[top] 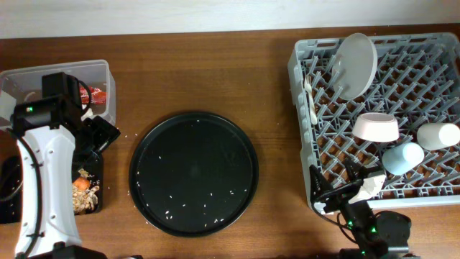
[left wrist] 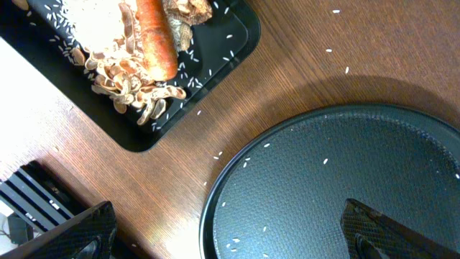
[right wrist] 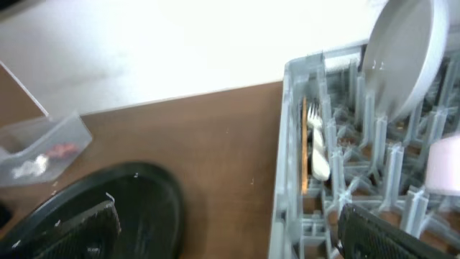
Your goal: Sort waste into correct bins and load items into the dishwasher rack
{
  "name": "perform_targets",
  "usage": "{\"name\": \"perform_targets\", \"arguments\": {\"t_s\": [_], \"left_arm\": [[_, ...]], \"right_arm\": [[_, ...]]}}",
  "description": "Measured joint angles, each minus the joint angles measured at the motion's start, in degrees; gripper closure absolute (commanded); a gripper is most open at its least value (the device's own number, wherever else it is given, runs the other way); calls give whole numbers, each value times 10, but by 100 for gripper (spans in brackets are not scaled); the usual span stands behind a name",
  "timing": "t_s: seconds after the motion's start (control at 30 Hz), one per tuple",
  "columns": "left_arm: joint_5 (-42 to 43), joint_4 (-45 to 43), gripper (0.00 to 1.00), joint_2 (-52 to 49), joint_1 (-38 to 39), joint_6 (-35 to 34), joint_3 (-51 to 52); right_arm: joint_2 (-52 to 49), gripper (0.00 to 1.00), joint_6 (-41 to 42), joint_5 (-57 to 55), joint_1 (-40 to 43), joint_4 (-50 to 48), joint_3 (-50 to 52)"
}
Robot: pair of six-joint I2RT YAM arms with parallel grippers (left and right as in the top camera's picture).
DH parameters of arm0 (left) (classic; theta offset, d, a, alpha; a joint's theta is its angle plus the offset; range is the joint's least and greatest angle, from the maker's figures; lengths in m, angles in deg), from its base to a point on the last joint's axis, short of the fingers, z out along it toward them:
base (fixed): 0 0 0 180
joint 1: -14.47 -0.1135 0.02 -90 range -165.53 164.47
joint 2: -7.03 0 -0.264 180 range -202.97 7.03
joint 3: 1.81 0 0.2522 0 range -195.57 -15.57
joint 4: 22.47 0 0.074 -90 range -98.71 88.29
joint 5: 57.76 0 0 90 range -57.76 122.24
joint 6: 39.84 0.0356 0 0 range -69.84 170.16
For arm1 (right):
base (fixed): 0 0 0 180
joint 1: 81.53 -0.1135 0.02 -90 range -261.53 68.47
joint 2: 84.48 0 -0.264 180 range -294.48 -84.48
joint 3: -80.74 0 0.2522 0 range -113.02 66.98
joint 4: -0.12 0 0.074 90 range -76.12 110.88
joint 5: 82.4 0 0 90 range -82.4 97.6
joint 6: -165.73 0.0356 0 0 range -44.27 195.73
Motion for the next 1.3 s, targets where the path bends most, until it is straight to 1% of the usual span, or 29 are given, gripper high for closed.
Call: {"name": "perform_targets", "arguments": {"t_s": [0.17,0.2,0.33,0.4,0.43,0.47,0.57,0.7,0.8,1.3], "left_arm": [[0,0,1,0,0,0,0],[0,0,1,0,0,0,0],[0,0,1,0,0,0,0],[0,0,1,0,0,0,0],[0,0,1,0,0,0,0],[0,0,1,0,0,0,0],[0,0,1,0,0,0,0],[0,0,1,0,0,0,0],[0,0,1,0,0,0,0],[0,0,1,0,0,0,0]], "right_arm": [[2,1,-3,6,7,-184,78],[2,1,-4,3,7,-198,88],[2,1,-4,-35,7,-198,97],[3,1,-4,-74,7,-163,97],[3,1,-4,-102,7,-127,98],[3,1,-5,-113,7,-126,98],[3,1,-38,-136,7,-124,98],[3,1,-96,-149,-5,-122,98],[3,1,-114,-149,-16,-122,98],[3,1,-122,-149,-16,-122,98]]}}
